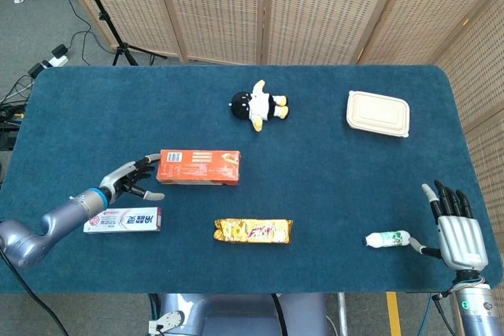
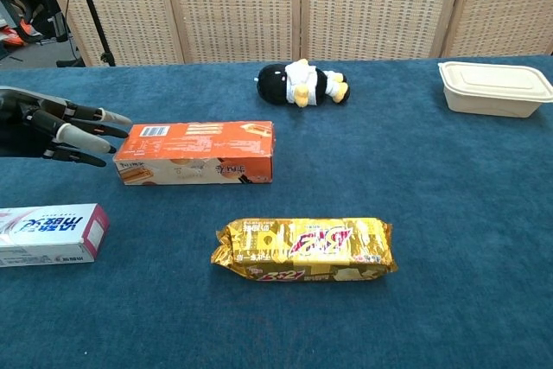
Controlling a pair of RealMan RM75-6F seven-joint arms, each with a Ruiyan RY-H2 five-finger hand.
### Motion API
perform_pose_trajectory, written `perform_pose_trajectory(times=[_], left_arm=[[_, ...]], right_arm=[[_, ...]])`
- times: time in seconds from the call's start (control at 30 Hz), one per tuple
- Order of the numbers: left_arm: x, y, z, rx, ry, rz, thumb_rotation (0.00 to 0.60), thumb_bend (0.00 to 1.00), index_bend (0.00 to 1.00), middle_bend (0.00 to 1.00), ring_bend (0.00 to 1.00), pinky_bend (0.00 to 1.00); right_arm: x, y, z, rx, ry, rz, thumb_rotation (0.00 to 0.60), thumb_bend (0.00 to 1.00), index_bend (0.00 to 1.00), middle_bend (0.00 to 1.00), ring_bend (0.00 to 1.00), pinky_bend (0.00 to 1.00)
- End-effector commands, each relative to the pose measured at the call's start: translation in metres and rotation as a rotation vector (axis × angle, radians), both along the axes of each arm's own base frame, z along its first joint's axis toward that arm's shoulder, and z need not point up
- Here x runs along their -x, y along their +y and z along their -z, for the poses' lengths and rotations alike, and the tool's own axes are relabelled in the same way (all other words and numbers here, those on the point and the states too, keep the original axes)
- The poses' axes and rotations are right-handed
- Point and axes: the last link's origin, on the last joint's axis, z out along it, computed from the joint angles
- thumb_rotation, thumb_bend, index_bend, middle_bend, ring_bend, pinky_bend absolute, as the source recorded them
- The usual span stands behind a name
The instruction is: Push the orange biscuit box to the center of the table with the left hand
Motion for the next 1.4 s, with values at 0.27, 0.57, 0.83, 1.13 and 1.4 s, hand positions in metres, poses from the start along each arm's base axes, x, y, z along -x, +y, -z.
perform_pose_trajectory(times=[0.27,0.57,0.83,1.13,1.4], left_arm=[[-0.022,0.001,0.013,0.02,-0.004,0.052,0.6,0.01,0.0,0.0,0.0,0.0],[-0.044,-0.001,0.034,0.06,-0.017,0.091,0.6,0.01,0.0,0.0,0.0,0.0],[-0.06,-0.002,0.04,0.067,-0.032,0.122,0.6,0.01,0.0,0.0,0.0,0.0],[-0.069,0.0,0.047,0.06,-0.029,0.144,0.6,0.01,0.0,0.0,0.0,0.0],[-0.079,-0.003,0.061,0.061,-0.042,0.157,0.6,0.01,0.0,0.0,0.0,0.0]], right_arm=[[0.0,0.001,-0.001,0.0,-0.008,0.001,0.6,0.05,0.02,0.0,0.0,0.0],[0.001,0.0,-0.004,0.009,-0.015,-0.001,0.6,0.05,0.02,0.0,0.0,0.0],[0.0,0.001,-0.003,0.003,-0.014,-0.005,0.6,0.05,0.02,0.0,0.0,0.0],[-0.001,0.001,-0.001,-0.005,-0.01,-0.008,0.6,0.05,0.02,0.0,0.0,0.0],[-0.001,0.001,0.001,-0.01,-0.008,-0.012,0.6,0.05,0.02,0.0,0.0,0.0]])
